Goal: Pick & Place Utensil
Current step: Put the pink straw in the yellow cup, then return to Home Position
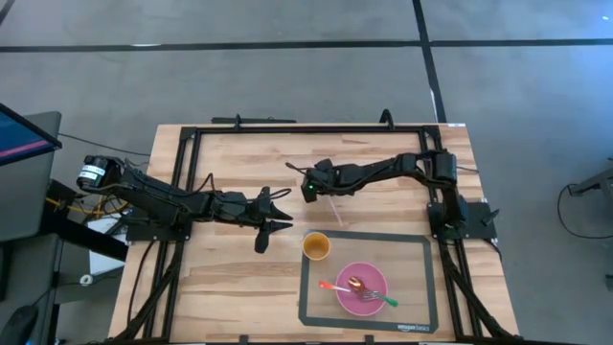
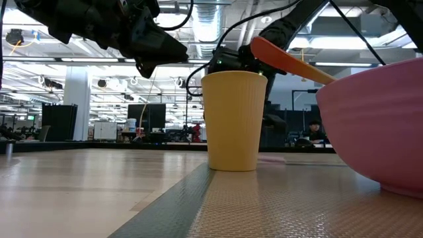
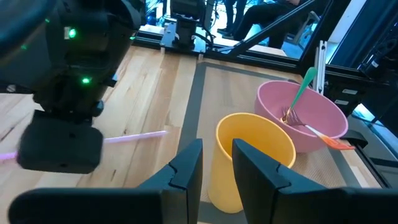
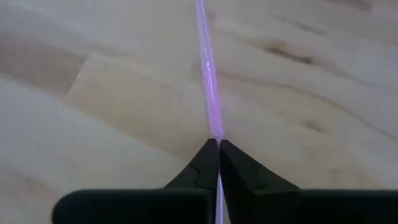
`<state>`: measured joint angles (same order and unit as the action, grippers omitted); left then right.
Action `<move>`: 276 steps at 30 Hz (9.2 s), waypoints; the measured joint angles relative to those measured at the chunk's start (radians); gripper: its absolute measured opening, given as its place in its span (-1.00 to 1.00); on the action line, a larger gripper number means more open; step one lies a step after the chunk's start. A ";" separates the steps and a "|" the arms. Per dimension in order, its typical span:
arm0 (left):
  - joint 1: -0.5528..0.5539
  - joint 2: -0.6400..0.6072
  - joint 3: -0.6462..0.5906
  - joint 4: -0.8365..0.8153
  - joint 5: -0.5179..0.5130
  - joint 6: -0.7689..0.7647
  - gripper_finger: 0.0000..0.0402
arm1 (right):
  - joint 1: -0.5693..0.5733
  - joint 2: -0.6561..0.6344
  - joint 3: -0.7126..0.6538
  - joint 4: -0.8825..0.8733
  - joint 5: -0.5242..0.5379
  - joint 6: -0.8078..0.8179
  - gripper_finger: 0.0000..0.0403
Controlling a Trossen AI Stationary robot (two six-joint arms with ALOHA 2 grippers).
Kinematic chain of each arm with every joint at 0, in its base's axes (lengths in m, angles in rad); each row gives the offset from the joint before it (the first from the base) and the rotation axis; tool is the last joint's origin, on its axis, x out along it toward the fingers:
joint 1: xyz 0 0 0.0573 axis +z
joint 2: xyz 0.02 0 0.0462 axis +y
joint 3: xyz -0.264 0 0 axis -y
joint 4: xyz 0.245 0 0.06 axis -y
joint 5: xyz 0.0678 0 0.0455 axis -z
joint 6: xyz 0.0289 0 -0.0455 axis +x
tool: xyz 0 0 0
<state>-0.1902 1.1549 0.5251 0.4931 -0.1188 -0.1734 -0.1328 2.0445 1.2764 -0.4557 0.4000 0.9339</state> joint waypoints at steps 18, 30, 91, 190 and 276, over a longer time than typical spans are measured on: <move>0.000 0.000 0.000 0.000 0.002 0.000 -0.56 | 0.230 -0.434 0.003 0.104 0.276 -0.373 -1.00; 0.000 0.000 0.000 -0.003 0.002 0.000 -0.56 | 0.539 -0.550 0.002 0.149 0.661 -0.578 -1.00; 0.000 0.000 0.000 0.001 0.000 0.001 -0.56 | 0.405 -0.289 -0.552 1.587 -0.217 -0.880 -0.92; 0.002 -1.146 -0.520 -0.178 -0.169 0.255 -0.94 | 0.282 -1.994 -1.269 0.620 -0.426 -0.969 -0.44; 0.000 -0.808 -0.519 -0.110 -0.017 0.197 -0.94 | 0.282 -1.993 -1.271 0.613 -0.426 -0.967 -0.44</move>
<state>-0.1898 0.3470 0.0063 0.3836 -0.1363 0.0234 0.1493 0.0517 0.0055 0.1574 -0.0260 -0.0334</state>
